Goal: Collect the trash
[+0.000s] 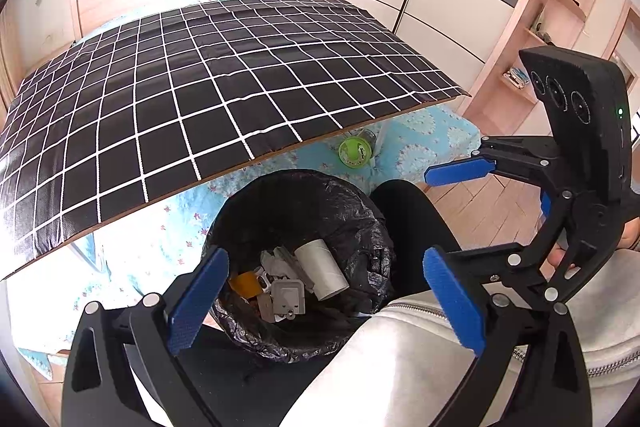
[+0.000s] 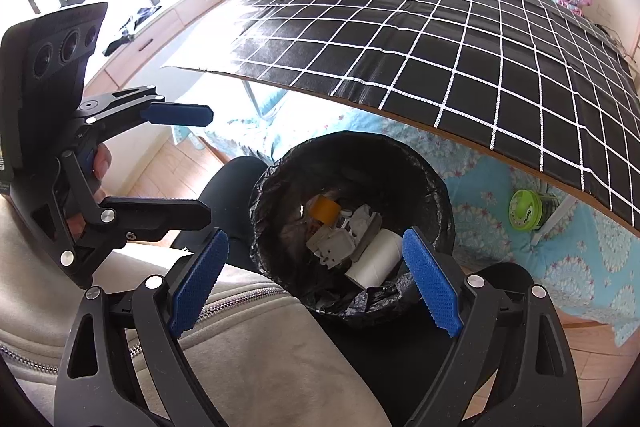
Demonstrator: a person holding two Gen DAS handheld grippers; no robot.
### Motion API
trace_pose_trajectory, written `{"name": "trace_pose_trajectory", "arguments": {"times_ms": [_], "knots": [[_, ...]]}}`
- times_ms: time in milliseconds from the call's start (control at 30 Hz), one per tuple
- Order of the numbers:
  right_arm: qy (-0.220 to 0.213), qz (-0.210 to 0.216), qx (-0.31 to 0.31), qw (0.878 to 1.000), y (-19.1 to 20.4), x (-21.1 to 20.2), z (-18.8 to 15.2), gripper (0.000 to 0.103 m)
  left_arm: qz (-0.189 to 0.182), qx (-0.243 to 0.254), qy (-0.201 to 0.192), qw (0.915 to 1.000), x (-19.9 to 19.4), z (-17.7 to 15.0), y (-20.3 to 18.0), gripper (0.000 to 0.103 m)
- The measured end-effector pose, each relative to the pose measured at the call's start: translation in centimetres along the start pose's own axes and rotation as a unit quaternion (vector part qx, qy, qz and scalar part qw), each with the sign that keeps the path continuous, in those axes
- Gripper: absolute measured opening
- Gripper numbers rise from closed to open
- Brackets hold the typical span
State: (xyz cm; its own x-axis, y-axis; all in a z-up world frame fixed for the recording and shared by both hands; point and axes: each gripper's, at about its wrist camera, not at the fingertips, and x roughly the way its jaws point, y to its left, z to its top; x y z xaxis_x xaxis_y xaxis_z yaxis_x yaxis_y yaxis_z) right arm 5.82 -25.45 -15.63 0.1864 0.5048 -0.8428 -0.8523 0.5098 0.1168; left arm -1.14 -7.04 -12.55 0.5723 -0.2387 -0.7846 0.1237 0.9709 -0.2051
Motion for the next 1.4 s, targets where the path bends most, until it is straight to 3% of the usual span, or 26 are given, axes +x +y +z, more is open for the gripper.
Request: {"name": "trace_pose_trajectory", "arguments": {"times_ms": [1400], "knots": [[-0.003, -0.003, 0.001, 1.0, 0.11, -0.16, -0.08, 0.089, 0.0, 0.0, 0.0, 1.0, 0.16, -0.15, -0.24, 0.095]]}}
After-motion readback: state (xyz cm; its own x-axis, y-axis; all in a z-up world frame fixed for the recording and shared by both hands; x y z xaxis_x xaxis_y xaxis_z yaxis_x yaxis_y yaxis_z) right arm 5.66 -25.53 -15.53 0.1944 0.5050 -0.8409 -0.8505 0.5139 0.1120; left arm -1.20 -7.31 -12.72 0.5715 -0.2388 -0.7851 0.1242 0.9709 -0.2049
